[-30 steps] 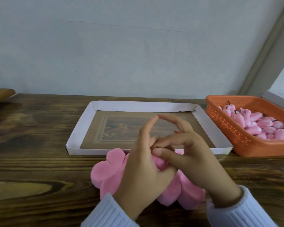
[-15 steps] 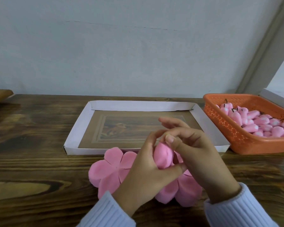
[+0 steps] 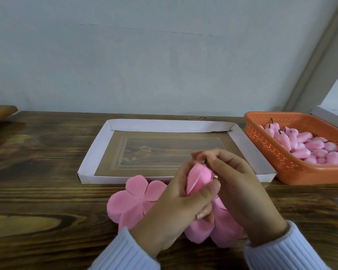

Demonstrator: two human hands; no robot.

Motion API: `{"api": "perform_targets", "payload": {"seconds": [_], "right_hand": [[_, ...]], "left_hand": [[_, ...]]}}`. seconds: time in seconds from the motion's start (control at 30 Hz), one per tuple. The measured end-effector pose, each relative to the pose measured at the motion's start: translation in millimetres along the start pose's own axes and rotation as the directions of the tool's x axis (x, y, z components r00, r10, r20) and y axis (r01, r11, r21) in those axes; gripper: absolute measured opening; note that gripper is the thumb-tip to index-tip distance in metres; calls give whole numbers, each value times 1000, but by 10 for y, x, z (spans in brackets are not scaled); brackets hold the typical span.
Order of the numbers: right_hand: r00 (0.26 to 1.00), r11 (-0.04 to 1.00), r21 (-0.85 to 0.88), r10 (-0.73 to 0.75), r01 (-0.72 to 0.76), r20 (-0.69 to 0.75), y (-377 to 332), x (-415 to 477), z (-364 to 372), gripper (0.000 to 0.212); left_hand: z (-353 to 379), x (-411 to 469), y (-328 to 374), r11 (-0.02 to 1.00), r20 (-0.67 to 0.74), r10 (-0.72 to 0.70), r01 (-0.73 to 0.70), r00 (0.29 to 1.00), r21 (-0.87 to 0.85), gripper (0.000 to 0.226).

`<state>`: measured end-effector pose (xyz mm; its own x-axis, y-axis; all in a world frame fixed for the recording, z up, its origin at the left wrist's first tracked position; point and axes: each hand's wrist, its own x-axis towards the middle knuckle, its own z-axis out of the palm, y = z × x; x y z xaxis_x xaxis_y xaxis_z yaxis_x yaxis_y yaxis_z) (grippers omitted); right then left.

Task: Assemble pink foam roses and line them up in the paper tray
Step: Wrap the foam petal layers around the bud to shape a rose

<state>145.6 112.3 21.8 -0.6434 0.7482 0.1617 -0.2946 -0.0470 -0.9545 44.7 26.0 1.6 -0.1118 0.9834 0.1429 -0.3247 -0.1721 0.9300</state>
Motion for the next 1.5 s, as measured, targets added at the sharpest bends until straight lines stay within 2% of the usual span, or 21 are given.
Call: {"api": "perform_targets", "payload": {"seconds": [0.17, 0.27, 0.33, 0.37, 0.43, 0.5, 0.57, 0.63, 0.73, 0.83, 1.0, 1.1, 1.27, 1.33, 1.4, 1.5], "right_hand": [[995, 998, -37, 53, -50, 82, -18, -11, 15, 29], [992, 994, 65, 83, -90, 98, -18, -19, 24, 30], [998, 994, 97, 55, -58, 33, -11, -22, 25, 29], [999, 995, 96, 23, -20, -32, 4, -15, 12, 28], [986, 997, 36, -61, 68, -156, 40, 6, -23, 30], [960, 985, -108, -156, 134, -233, 63, 10, -43, 32], [944, 968, -192, -207, 160, -256, 85, -1, -43, 34], [942, 964, -209, -216, 164, -257, 106, -10, -22, 36], [944, 963, -219, -210, 155, -254, 135, -18, 16, 38], [948, 968, -204, -197, 147, -251, 151, -24, 34, 38], [952, 970, -182, -200, 160, -231, 163, -25, 32, 36], [950, 972, -173, -198, 158, -241, 167, -25, 29, 36], [940, 972, -187, -193, 143, -283, 166, -24, 38, 35], [931, 970, -194, -200, 145, -306, 161, -20, 42, 32], [924, 968, -209, -202, 138, -324, 161, -15, 48, 28], [918, 965, -219, -215, 146, -333, 159, -26, 77, 27]], "left_hand": [[24, -12, 17, 999, -15, -26, 26, 1000, -35, 52], [29, -7, 8, 998, -31, -30, 28, 999, -64, 63], [33, 9, -19, 996, -97, -16, 7, 995, -88, 73], [32, 17, -32, 998, -175, 2, -14, 985, -64, 73], [38, 29, -64, 992, -339, 123, -103, 933, 76, 65], [26, 35, -108, 936, -421, 316, -207, 850, 285, 49], [7, 41, -135, 866, -431, 437, -238, 790, 440, 36], [-24, 41, -152, 782, -389, 515, -233, 763, 579, 32], [-22, 35, -153, 716, -376, 551, -191, 745, 672, 28], [9, 30, -145, 736, -423, 526, -145, 738, 661, 27], [14, 39, -152, 815, -467, 425, -103, 776, 571, 21], [18, 42, -133, 811, -437, 430, -126, 790, 571, 9], [47, 33, -138, 816, -426, 465, -190, 776, 546, 12], [55, 10, -138, 701, -364, 586, -228, 724, 675, 13], [56, -9, -128, 517, -246, 709, -248, 661, 820, 13], [38, -17, -114, 284, -62, 809, -298, 584, 911, 14]]}}
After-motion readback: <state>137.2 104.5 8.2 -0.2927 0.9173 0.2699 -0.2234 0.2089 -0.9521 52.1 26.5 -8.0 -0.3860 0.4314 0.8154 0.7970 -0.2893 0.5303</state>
